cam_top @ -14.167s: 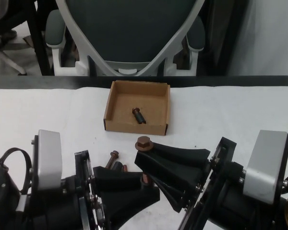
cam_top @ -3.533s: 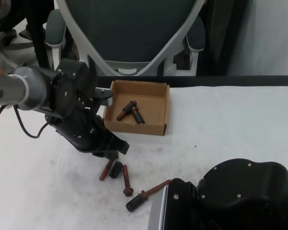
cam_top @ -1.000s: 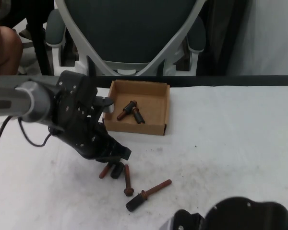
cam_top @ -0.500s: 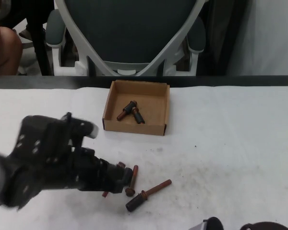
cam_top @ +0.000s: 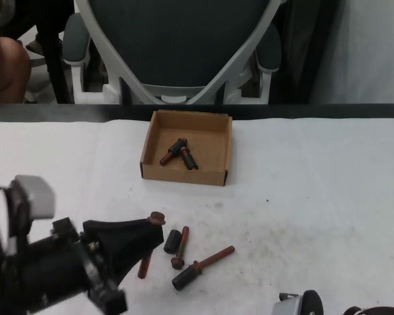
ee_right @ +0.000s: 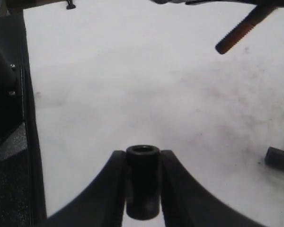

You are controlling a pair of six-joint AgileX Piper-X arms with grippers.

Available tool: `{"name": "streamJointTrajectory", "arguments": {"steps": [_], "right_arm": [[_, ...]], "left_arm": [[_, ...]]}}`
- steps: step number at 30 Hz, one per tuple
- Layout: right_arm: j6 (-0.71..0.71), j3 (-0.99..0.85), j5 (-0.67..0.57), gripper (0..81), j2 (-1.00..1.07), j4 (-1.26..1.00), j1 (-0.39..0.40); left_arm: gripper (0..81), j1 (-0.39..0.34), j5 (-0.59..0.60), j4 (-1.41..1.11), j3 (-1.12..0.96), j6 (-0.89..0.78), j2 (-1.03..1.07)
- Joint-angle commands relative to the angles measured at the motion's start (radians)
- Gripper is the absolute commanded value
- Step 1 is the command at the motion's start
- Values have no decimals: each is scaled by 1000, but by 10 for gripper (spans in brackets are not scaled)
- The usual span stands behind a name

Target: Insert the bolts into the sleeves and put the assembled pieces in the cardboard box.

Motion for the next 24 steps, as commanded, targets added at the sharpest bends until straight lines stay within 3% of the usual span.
{"name": "streamJointTrajectory", "arguments": {"steps": [1, 15, 24], "right_arm": [[-25, 0, -1, 2, -12, -66, -4], [-114, 0, 53, 2, -12, -155, -4], [-173, 0, 122, 2, -12, -204, -4]], "left_arm": [[8, -43, 91, -315, 84, -78, -60], [8, -198, 109, -504, 101, -128, -61], [8, -211, 63, -629, 142, -56, -64]]}}
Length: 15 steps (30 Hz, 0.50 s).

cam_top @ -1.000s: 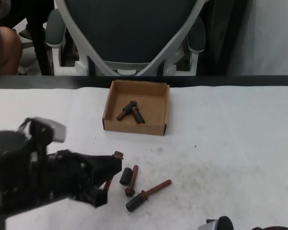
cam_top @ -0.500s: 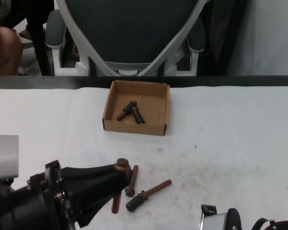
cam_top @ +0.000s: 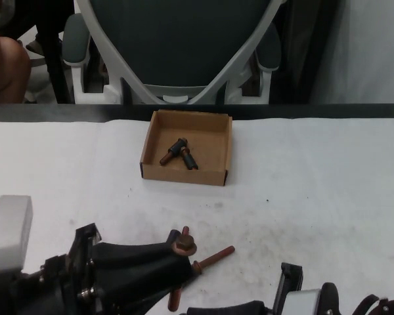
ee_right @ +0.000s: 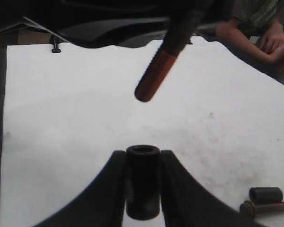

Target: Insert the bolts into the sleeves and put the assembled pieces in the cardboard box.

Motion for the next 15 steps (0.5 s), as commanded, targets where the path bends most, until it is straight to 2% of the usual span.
{"name": "streamJointTrajectory", "arguments": {"steps": [1, 9, 15], "right_arm": [[-20, 0, 38, 2, -12, -32, -4], [-10, 0, 16, 2, -12, -100, -4], [18, 0, -1, 2, -12, -136, -4]], "left_arm": [[8, -5, 35, -128, 8, 74, -9], [8, -7, -22, -192, 8, 74, -10], [8, -95, -66, -192, 8, 123, -10]]}}
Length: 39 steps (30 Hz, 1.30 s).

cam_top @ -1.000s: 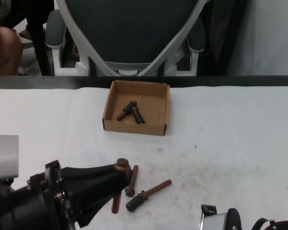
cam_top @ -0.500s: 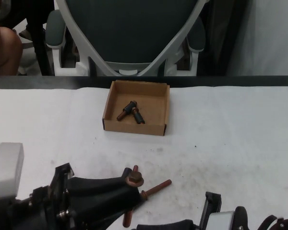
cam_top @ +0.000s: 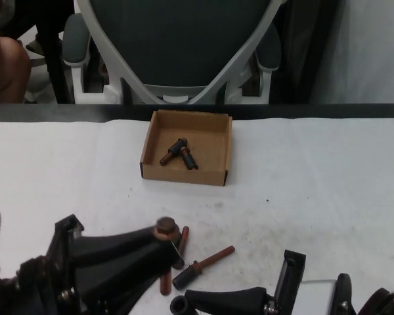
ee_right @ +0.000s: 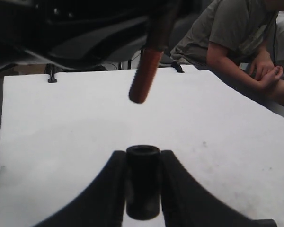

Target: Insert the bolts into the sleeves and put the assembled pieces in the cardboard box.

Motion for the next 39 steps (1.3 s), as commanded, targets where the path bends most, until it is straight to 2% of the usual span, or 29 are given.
{"name": "streamJointTrajectory", "arguments": {"steps": [1, 6, 24, 29, 39], "right_arm": [[21, 0, -10, 2, -12, -41, -4], [33, 0, -19, 2, -12, -79, -4], [78, 39, -33, 2, -12, -129, -4], [106, 68, -33, 2, -12, -216, -4], [131, 68, -71, 2, -12, -241, -4]], "left_arm": [[8, 2, 54, -73, -6, 65, -10], [8, -52, 20, -73, -6, 115, -10], [8, -52, 19, -73, -6, 223, -10], [8, -52, 19, -73, -6, 223, -10], [8, -52, 19, -73, -6, 195, -10]]}}
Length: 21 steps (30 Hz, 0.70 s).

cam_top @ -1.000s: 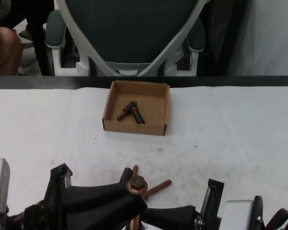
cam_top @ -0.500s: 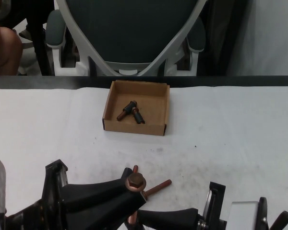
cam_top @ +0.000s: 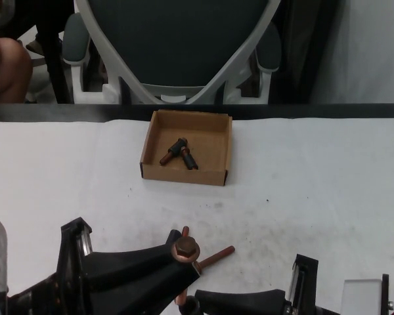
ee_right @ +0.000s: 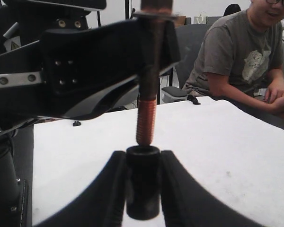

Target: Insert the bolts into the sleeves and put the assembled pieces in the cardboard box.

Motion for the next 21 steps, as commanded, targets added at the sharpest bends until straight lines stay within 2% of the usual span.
{"name": "streamJointTrajectory", "arguments": {"steps": [1, 11, 18, 21], "right_arm": [[12, -2, -13, 2, -11, -22, -4], [24, -2, -32, 2, -11, -29, -4], [28, -4, -32, 2, -11, -60, -4], [28, -4, -32, 2, -11, -76, -4]], "left_arm": [[8, -4, 70, -71, -6, 44, -10], [8, -7, 70, -71, -6, 23, -10], [8, -74, 42, -71, -6, 26, -10], [8, -77, 36, -71, -6, 27, -10]]}}
